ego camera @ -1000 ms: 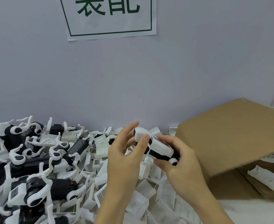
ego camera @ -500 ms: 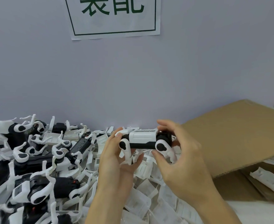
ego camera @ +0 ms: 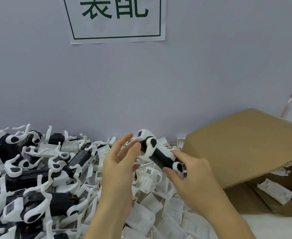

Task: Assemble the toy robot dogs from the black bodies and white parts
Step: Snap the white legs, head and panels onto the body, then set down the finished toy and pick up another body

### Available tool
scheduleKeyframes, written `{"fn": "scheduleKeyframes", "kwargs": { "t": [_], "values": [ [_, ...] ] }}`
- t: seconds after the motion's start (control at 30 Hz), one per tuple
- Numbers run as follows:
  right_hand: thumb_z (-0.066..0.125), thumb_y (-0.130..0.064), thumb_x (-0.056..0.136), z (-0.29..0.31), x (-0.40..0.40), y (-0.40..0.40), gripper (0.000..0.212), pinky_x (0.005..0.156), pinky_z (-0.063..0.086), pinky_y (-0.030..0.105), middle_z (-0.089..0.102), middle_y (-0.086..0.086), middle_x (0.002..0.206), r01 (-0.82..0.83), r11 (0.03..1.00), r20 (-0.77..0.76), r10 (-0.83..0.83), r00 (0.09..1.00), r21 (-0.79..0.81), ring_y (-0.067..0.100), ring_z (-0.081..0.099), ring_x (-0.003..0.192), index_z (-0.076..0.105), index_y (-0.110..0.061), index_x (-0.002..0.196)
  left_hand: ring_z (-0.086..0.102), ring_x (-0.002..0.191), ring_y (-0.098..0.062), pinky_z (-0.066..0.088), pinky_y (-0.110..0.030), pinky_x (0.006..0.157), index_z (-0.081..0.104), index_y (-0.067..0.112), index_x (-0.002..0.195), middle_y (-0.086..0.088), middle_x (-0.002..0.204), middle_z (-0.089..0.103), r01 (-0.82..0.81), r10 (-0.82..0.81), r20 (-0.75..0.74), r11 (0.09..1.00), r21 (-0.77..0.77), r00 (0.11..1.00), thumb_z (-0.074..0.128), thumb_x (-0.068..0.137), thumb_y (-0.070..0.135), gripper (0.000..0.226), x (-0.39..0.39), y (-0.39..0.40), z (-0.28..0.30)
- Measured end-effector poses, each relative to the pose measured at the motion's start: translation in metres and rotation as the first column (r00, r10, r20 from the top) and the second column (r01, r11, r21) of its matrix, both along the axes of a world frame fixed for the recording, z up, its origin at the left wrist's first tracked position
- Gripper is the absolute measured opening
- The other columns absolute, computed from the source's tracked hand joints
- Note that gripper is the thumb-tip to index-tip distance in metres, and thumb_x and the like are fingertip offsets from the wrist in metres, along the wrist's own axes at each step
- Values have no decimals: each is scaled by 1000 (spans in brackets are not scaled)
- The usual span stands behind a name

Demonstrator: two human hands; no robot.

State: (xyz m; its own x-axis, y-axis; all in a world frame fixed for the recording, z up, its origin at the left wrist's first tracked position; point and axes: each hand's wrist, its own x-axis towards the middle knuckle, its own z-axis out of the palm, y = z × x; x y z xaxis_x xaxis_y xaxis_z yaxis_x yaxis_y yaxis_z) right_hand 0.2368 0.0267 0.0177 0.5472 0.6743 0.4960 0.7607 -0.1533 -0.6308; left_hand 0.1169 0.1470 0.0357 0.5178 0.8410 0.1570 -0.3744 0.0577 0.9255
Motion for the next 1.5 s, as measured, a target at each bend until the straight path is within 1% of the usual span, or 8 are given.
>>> {"fn": "scheduleKeyframes", "kwargs": {
  "t": [0.27, 0.47, 0.6, 0.8, 0.93, 1.1, 1.3, 1.5],
  "values": [
    [73, -27, 91, -11, -1, -1, 26, 74, 60, 28, 77, -19, 90, -48, 994, -465, 91, 881, 102, 6, 72, 89, 75, -52, 86, 70, 113, -16, 49, -38, 98, 74, 30, 116, 3, 118, 75, 148, -151, 81, 988, 46, 985, 67, 77, 44, 41, 2, -3, 2],
    [70, -28, 94, 0, 9, -5, 20, 75, 62, 36, 78, 7, 84, 168, 929, -763, 159, 626, 331, 35, 76, 86, 80, -12, 91, 72, 110, -19, 51, -44, 93, 79, 30, 104, 0, 114, 77, 136, -137, 123, 991, 13, 983, 61, 79, 39, 32, 0, 7, -2],
    [65, -22, 98, 32, 36, -24, 32, 56, 58, 24, 78, 16, 85, 442, 786, -814, 130, 567, 433, 28, 76, 70, 80, -4, 76, 70, 111, -26, 51, -47, 91, 78, 26, 104, -3, 112, 77, 110, -110, 103, 994, 9, 989, 57, 94, 25, 23, 0, 10, -5],
    [60, -14, 101, 92, 105, -75, 26, 75, 59, 29, 68, 14, 120, 623, 603, -801, 46, 596, 498, 19, 77, 76, 59, -2, 124, 70, 103, -38, 64, -40, 73, 73, 11, 107, -12, 105, 76, 116, -112, 93, 993, -38, 989, 47, 103, 10, 26, -4, 11, -4],
    [44, 11, 94, 125, 144, -97, 26, 67, 57, 28, 55, 21, 132, 656, 609, -854, 67, 517, 445, 29, 66, 92, 57, -3, 113, 70, 100, -37, 55, -45, 77, 75, 15, 107, -10, 104, 77, 114, -109, 72, 991, -71, 991, 50, 103, 10, 25, -4, 12, -3],
    [35, -1, 102, 130, 156, -104, 20, 77, 57, 34, 48, 24, 134, 679, 609, -905, 179, 386, 410, 36, 57, 113, 51, -1, 114, 72, 90, -31, 54, -44, 76, 77, 18, 103, -8, 104, 77, 102, -96, 59, 990, -101, 994, 54, 101, 13, 24, -5, 14, -2],
    [33, -10, 107, 119, 121, -84, 48, 84, 52, 31, 44, 25, 146, 627, 664, -868, 69, 492, 408, 26, 64, 91, 28, -1, 154, 70, 78, -27, 53, -39, 72, 79, 18, 91, -11, 94, 77, 71, -71, 1, 994, -81, 997, 51, 102, 8, 32, -7, 10, 1],
    [50, -3, 100, 69, 39, -37, 22, 63, 49, 30, 71, 13, 75, 438, 834, -769, -27, 639, 335, 19, 68, 61, 70, 2, 105, 68, 67, -15, 52, -26, 62, 74, 14, 96, -6, 84, 77, 91, -84, -191, 995, 30, 978, 48, 103, 7, 27, -3, 7, -3]
  ]
}}
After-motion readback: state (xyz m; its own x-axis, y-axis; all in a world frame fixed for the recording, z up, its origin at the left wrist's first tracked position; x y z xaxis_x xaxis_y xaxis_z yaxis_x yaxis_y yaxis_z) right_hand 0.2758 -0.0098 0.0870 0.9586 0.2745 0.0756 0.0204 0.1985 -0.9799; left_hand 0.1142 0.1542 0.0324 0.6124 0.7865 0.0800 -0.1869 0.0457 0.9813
